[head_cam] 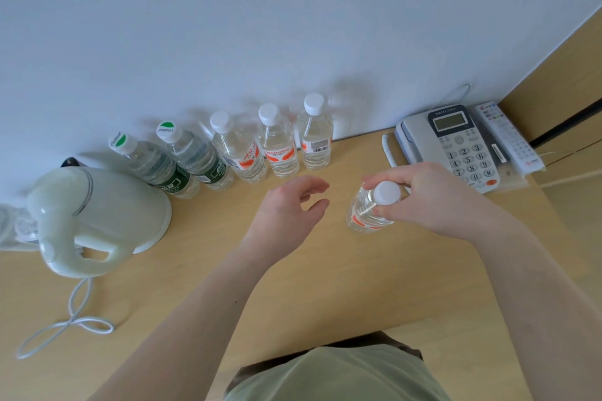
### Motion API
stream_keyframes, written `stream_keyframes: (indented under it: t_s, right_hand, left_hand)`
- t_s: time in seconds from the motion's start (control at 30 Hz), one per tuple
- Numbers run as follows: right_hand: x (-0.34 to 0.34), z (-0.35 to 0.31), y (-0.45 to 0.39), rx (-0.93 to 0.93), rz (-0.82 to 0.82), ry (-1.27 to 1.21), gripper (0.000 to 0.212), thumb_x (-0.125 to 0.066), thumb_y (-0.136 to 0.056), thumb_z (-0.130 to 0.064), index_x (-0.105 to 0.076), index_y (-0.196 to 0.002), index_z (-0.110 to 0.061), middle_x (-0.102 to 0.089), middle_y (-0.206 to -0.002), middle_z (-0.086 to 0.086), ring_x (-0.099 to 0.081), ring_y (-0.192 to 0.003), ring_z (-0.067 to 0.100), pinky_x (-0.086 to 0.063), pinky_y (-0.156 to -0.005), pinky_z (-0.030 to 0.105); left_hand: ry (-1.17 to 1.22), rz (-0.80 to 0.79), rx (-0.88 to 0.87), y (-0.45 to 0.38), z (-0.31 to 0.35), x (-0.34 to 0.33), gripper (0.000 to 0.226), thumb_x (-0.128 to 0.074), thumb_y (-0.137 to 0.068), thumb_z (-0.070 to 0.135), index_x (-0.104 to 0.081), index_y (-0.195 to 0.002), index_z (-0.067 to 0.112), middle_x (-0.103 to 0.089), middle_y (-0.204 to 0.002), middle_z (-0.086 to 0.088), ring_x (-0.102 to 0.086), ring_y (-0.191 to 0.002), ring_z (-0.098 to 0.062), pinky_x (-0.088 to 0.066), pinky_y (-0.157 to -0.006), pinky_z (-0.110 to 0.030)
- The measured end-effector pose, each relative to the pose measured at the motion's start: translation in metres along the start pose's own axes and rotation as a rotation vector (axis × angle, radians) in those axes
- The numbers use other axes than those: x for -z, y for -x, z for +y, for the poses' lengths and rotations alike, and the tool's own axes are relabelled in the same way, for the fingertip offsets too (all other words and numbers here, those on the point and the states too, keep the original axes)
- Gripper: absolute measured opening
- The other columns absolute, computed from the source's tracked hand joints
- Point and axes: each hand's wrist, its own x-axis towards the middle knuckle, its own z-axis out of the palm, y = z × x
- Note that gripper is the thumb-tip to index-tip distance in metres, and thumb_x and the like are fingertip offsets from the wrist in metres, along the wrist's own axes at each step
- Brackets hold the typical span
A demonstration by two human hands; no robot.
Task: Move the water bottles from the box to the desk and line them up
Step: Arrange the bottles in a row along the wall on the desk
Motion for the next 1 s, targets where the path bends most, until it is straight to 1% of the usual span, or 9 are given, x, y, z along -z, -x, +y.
stream_keyframes:
  t_s: [0.07, 0.13, 0.23, 0.3, 0.37, 0.6, 0.7, 0.83, 1.0]
  right_hand:
    - [0.005, -0.004, -0.007, 0.004, -0.001, 0.022, 0.039, -0.082, -0.080, -0.029, -0.072, -0.116, -0.039, -0.068, -0.121, -0.021, -0.061, -0.105, -0.003, -0.043, -0.082, 0.007]
    - [0.009, -0.009, -0.014, -0.005, 0.001, 0.033, 0.039, -0.082, -0.080, -0.030, -0.072, -0.116, -0.040, -0.069, -0.118, -0.020, -0.061, -0.095, -0.007, -0.044, -0.074, 0.008]
    - [0.014, -0.013, -0.024, -0.016, 0.004, 0.039, 0.036, -0.081, -0.082, -0.024, -0.073, -0.115, -0.035, -0.066, -0.073, -0.029, -0.055, -0.056, -0.013, -0.038, -0.051, 0.007]
    - [0.019, -0.017, -0.029, -0.004, -0.006, 0.070, 0.036, -0.080, -0.084, -0.023, -0.072, -0.117, -0.032, -0.051, -0.047, -0.035, -0.050, -0.049, -0.014, -0.036, -0.049, 0.006]
    - [0.023, -0.022, -0.035, 0.007, -0.015, 0.088, 0.035, -0.079, -0.084, -0.022, -0.072, -0.118, -0.032, -0.044, -0.041, -0.038, -0.049, -0.048, -0.015, -0.036, -0.050, 0.006]
    - [0.031, -0.019, -0.062, 0.034, 0.010, 0.083, 0.032, -0.082, -0.080, -0.025, -0.074, -0.108, -0.038, -0.051, -0.058, -0.047, -0.053, -0.062, -0.019, -0.038, -0.057, 0.002]
    - [0.034, -0.018, -0.073, 0.026, 0.019, 0.077, 0.033, -0.082, -0.079, -0.027, -0.074, -0.108, -0.041, -0.064, -0.071, -0.035, -0.060, -0.070, -0.007, -0.043, -0.060, 0.010]
    - [0.039, -0.017, -0.086, 0.017, 0.020, 0.069, 0.040, -0.082, -0.079, -0.028, -0.072, -0.116, -0.041, -0.071, -0.106, -0.019, -0.064, -0.090, 0.001, -0.051, -0.083, 0.025]
    - [0.046, -0.018, -0.103, 0.039, 0.006, 0.088, 0.042, -0.079, -0.079, -0.026, -0.071, -0.117, -0.041, -0.071, -0.115, -0.014, -0.067, -0.099, 0.015, -0.053, -0.096, 0.041]
  left_hand:
    - [0.000, -0.003, 0.004, -0.004, 0.000, 0.002, 0.026, -0.070, -0.094, 0.021, -0.069, -0.118, 0.029, -0.070, -0.112, 0.020, -0.063, -0.113, -0.004, -0.044, -0.098, -0.013]
    - [-0.006, -0.001, 0.004, -0.009, 0.001, 0.003, 0.026, -0.071, -0.094, 0.022, -0.069, -0.118, 0.030, -0.070, -0.111, 0.021, -0.063, -0.112, -0.004, -0.046, -0.101, -0.018]
    - [-0.007, 0.004, 0.006, -0.016, 0.000, 0.006, 0.026, -0.071, -0.094, 0.022, -0.069, -0.118, 0.030, -0.070, -0.112, 0.020, -0.063, -0.112, -0.003, -0.046, -0.099, -0.015]
    - [0.004, 0.007, 0.017, -0.020, -0.001, 0.007, 0.026, -0.071, -0.093, 0.022, -0.069, -0.118, 0.030, -0.070, -0.112, 0.021, -0.063, -0.112, -0.003, -0.045, -0.099, -0.014]
    - [0.014, 0.008, 0.025, -0.024, -0.002, 0.008, 0.026, -0.071, -0.093, 0.022, -0.069, -0.118, 0.030, -0.070, -0.112, 0.020, -0.063, -0.113, -0.004, -0.046, -0.102, -0.018]
    - [0.035, 0.025, -0.004, -0.041, 0.005, 0.009, 0.027, -0.071, -0.094, 0.018, -0.069, -0.119, 0.025, -0.070, -0.114, 0.015, -0.063, -0.114, -0.008, -0.046, -0.103, -0.019]
    - [0.042, 0.032, -0.023, -0.050, 0.011, 0.009, 0.026, -0.070, -0.094, 0.017, -0.070, -0.119, 0.023, -0.070, -0.115, 0.013, -0.063, -0.113, -0.007, -0.045, -0.102, -0.015]
    - [0.048, 0.043, -0.047, -0.060, 0.017, 0.009, 0.027, -0.070, -0.094, 0.015, -0.070, -0.120, 0.021, -0.070, -0.116, 0.012, -0.062, -0.110, -0.002, -0.044, -0.100, -0.009]
    - [0.037, 0.033, -0.058, -0.066, 0.016, 0.007, 0.027, -0.070, -0.094, 0.016, -0.070, -0.121, 0.021, -0.071, -0.118, 0.011, -0.063, -0.112, -0.003, -0.045, -0.103, -0.015]
